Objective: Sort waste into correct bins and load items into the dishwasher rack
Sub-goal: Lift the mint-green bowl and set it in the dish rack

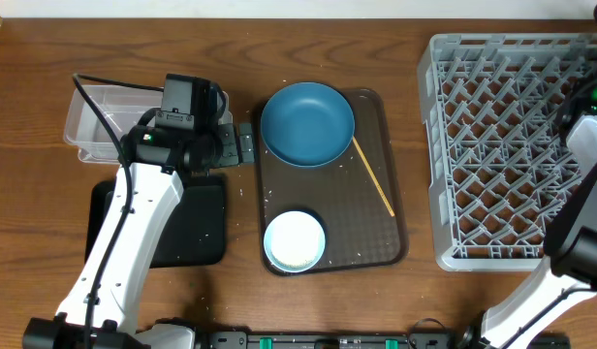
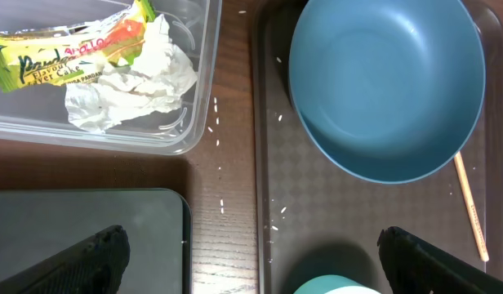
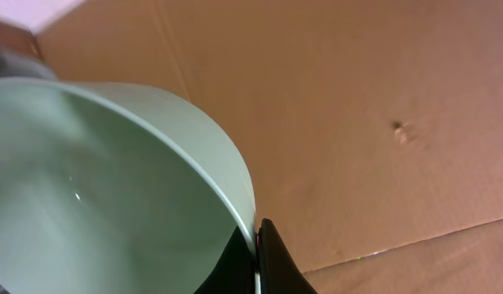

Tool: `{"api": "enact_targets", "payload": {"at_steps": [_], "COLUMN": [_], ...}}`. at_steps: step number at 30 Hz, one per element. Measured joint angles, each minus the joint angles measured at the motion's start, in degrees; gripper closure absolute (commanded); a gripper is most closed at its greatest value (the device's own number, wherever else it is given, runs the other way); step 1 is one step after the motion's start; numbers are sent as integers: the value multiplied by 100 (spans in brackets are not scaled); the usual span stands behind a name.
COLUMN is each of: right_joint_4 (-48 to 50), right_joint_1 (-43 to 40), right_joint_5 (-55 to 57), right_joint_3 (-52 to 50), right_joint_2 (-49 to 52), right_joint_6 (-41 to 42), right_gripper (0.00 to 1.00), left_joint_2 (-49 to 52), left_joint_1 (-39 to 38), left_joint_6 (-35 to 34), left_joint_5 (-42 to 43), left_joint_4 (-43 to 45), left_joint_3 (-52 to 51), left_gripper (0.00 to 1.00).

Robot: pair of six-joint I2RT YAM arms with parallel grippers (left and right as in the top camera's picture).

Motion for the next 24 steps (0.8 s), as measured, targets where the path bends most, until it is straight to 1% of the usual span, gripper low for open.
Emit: {"api": "enact_targets", "payload": {"at_steps": [7,10,13,14,16,17,19,22,24], "right_joint_4": [155,85,-142,-227,-542,-776,-1176,-1816,-2013], "right_joint_1": [-192,-192,-166,-151,-116,-83,-37,66,140], "right_joint_5": [120,149,181,210,308,422,579,901,946], "right_joint_3": [0,0,15,31,59,57,59,55,50], "right_joint_2": [433,573,586,581,581,581,579,581,581], "right_joint_6": [-380,-352,-90,20,229,361,529,942,1191], "right_gripper": [99,99,98,95,85,75,62,48,39], "left_joint_2": [0,0,0,0,0,0,0,0,0], "left_joint_1": [0,0,0,0,0,0,0,0,0], "left_joint_6": [2,2,2,0,0,0,0,0,2], "left_joint_5": [0,0,2,2,0,2,2,2,2], "left_joint_4": [0,0,0,0,0,-2,0,0,0], "left_joint_3": [0,0,0,0,0,0,0,0,0], "left_gripper": [0,0,0,0,0,0,0,0,0]}}
